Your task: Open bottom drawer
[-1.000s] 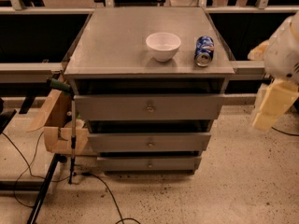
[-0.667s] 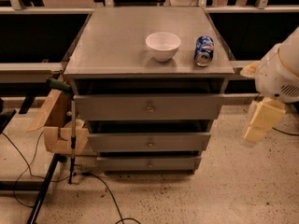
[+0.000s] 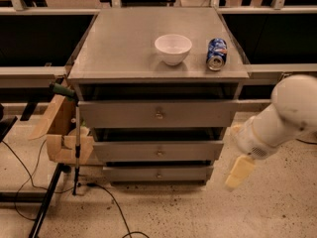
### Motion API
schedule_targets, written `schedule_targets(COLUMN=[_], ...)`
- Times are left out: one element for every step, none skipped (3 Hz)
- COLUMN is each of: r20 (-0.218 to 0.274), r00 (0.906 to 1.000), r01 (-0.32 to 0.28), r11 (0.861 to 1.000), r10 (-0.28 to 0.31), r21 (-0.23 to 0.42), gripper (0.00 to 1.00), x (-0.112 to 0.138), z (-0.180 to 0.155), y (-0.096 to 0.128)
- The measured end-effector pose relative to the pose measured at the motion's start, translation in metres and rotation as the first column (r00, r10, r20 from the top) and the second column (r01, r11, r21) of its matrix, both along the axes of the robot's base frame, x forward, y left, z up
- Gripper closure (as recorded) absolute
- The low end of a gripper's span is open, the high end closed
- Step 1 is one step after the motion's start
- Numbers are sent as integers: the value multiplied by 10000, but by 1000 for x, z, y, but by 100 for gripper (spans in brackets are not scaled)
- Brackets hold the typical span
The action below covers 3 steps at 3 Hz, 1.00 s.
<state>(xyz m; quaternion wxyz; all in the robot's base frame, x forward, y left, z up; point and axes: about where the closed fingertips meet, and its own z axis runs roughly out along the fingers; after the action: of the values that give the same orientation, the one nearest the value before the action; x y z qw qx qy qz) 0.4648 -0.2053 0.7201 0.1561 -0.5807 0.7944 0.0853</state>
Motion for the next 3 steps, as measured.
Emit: schedule_targets(r20=[-719,-277,-277], r00=[9929,9894,9894], r01=[981,1441,1441], r11=[9944,9870,9870], r10=[-951,-1424,-1424], r21=[392,710,710], gripper=[0,0,0], x=[10,30,30], z=[-99,-117,-117], y=[12,16,16])
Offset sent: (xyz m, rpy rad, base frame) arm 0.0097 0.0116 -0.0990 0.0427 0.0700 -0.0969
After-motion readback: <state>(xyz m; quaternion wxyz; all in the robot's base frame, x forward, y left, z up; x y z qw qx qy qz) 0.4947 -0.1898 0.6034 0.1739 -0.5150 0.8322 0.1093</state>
